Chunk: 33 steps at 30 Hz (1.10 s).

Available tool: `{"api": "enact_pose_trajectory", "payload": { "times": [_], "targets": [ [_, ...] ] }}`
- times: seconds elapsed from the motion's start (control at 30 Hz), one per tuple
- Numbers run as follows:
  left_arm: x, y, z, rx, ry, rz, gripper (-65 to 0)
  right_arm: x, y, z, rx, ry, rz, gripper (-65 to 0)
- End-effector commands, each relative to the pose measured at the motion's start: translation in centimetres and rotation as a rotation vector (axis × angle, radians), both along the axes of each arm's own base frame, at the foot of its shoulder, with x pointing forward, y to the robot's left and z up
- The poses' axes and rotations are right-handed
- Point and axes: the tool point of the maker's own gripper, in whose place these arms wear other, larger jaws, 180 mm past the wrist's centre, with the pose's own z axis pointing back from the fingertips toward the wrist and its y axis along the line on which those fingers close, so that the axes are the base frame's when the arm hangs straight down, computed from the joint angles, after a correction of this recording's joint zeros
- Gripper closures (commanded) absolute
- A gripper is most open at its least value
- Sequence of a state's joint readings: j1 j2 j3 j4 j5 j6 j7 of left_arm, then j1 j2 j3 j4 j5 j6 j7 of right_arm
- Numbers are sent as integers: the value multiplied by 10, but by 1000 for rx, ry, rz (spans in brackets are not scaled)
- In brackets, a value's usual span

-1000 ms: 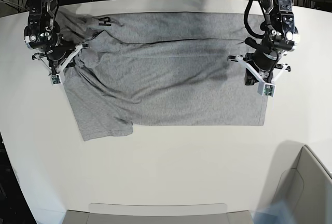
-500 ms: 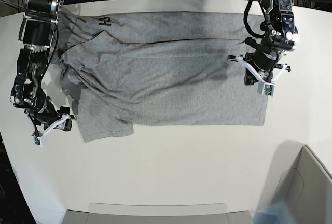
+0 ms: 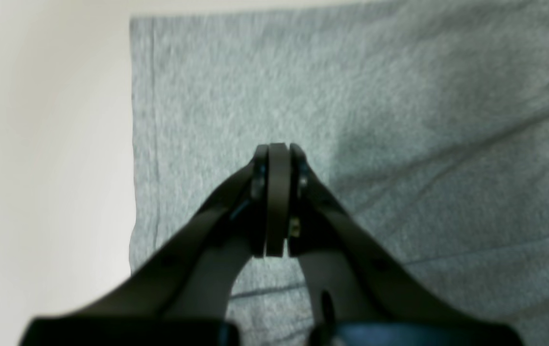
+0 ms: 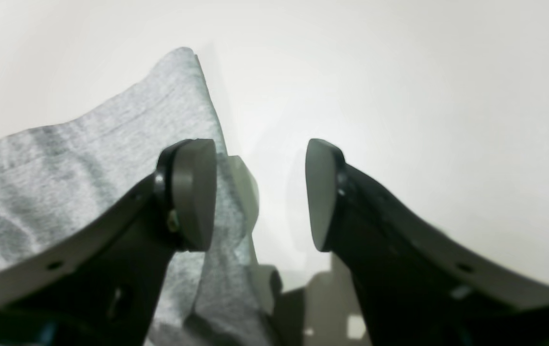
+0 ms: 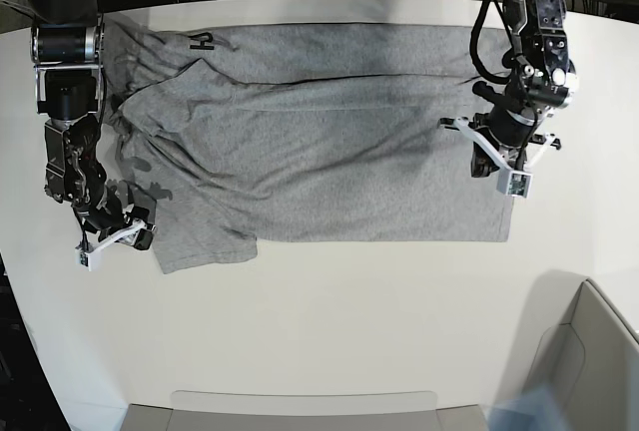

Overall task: Fold the T-shirt properly
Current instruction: 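Grasp the hem corners with the left and right grippers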

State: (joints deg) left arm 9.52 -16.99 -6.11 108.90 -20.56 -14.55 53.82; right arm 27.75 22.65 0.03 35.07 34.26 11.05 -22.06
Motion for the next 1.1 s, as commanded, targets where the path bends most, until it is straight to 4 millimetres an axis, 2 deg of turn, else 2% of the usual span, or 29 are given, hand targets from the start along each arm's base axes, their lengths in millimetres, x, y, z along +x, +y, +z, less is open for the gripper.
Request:
{"api": "enact_pose_trajectory", "payload": {
  "times": [0.0, 0.1, 0.23, 0.4, 0.47, 0.53, 0.63, 0.77, 0.87, 0.97, 1.07],
  "targets": [
    [3, 2, 9, 8, -31, -2, 0, 0, 4, -1, -4, 33, 14, -298],
    [4, 2, 9, 8, -31, -2, 0, 2, 28, -3, 35, 23, 70, -298],
    [4, 7, -5, -1, 6, 13, 0, 6, 52, 0, 69, 16, 133, -298],
    [20, 15, -18, -19, 29, 42, -3, 8, 54, 2, 74, 9, 141, -298],
    [28, 20, -16, -23, 18, 56, -53, 8, 54, 3, 73, 8, 142, -298],
    [40, 24, -12, -25, 6, 67, -92, 8, 54, 4, 74, 6, 143, -298],
    [60, 31, -11, -34, 2, 86, -112, 8, 52, 4, 71, 6, 142, -298],
    [86, 53, -9, -32, 12, 121, -128, 8, 49, 5, 68, 5, 138, -298],
    [103, 63, -14, -38, 27, 114, -144, 8, 40, 6, 53, 3, 128, -298],
    [116, 63, -30, -75, 51, 48, -152, 8, 38, 7, 51, 3, 127, -298],
    [128, 77, -38, -95, 56, 82, -152, 8, 38, 7, 51, 2, 126, -298]
  ]
}}
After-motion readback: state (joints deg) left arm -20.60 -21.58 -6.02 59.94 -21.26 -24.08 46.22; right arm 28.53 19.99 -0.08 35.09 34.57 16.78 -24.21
